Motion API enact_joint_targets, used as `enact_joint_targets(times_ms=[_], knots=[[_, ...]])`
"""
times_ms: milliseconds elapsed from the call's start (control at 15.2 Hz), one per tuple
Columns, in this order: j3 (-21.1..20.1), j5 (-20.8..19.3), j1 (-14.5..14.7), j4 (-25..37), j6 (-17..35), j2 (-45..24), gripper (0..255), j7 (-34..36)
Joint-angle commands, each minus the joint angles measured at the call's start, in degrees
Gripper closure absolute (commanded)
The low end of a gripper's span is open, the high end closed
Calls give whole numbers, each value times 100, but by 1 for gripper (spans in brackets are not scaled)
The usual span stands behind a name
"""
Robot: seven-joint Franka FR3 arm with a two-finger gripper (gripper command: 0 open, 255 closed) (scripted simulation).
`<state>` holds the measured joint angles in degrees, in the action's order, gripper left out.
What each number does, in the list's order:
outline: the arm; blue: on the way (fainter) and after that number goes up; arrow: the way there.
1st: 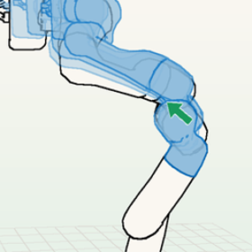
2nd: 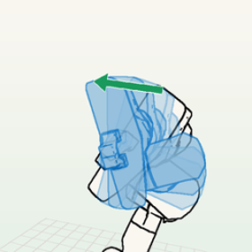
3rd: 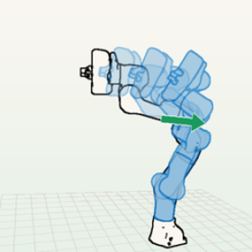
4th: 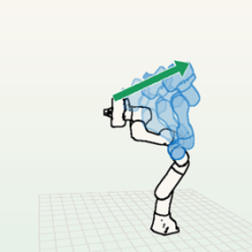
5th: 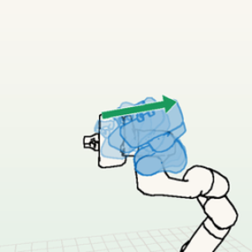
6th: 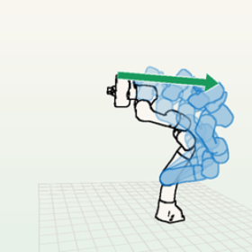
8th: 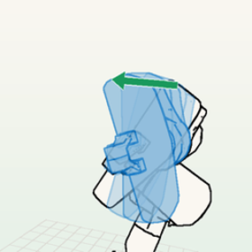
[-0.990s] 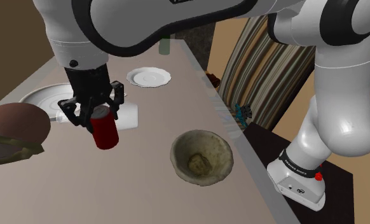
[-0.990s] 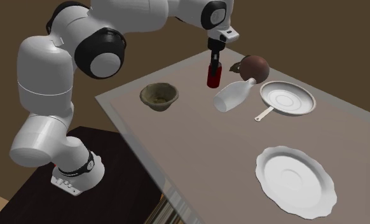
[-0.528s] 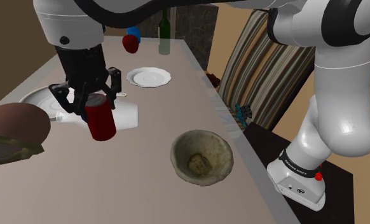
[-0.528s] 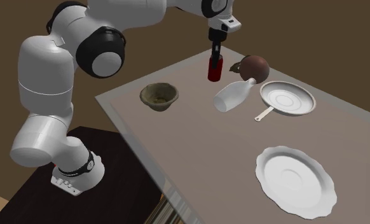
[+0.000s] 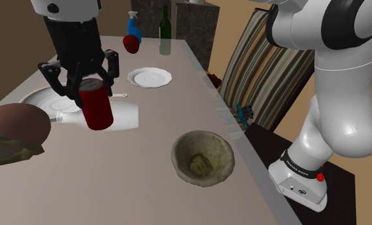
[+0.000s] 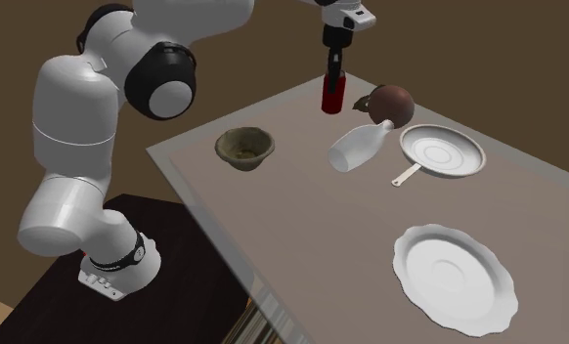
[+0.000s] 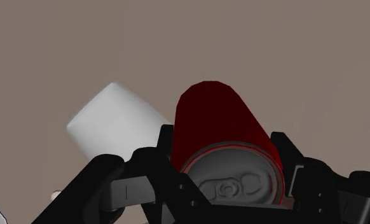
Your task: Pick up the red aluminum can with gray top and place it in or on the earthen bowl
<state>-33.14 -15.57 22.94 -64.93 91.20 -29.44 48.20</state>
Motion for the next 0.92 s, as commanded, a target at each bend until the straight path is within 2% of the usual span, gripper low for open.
enact_joint_targets(times_ms=[0,330,594,858], knots=[[3,-21,61,232,-185,-43,255,-5],[29,-100,237,852,-626,-212,255,-28],[-216,549,-516,-1120,48,1176,255,-72],[-273,1241,-965,-2480,397,2394,255,-336]])
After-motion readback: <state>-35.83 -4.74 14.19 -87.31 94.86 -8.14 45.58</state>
